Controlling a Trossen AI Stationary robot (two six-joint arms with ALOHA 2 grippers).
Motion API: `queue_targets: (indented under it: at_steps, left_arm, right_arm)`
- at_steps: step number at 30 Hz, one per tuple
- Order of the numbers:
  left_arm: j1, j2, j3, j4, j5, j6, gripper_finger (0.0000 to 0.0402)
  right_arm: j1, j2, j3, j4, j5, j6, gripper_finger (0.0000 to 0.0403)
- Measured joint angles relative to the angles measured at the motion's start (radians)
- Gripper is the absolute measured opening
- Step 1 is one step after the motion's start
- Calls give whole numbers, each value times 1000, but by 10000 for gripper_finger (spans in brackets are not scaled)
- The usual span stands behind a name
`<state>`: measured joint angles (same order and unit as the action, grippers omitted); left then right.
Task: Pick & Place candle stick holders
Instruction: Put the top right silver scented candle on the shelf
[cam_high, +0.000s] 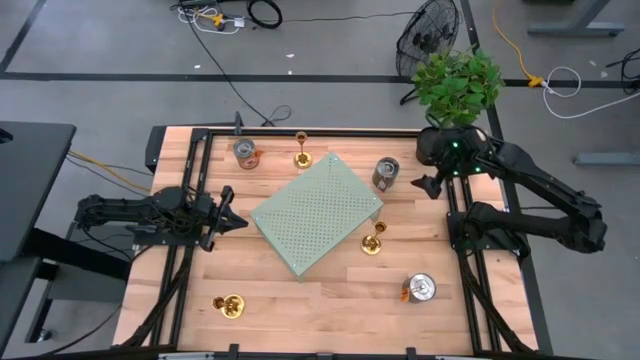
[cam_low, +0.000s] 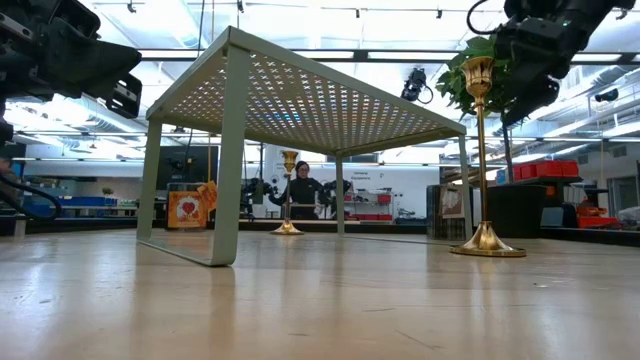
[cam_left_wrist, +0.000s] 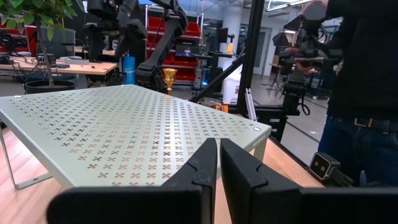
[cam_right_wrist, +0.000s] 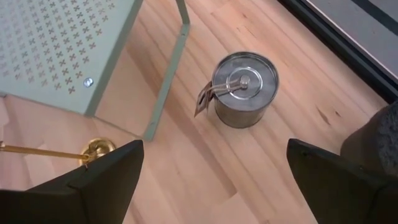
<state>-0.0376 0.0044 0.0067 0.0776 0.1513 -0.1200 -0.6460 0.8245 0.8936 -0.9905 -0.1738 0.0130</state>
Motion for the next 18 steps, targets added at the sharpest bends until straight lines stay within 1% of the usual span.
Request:
queue_targets:
  at_steps: [18]
  left_arm:
    - [0,0,0,0,0,0,25]
  right_arm:
    - [0,146,0,46,0,-26,400]
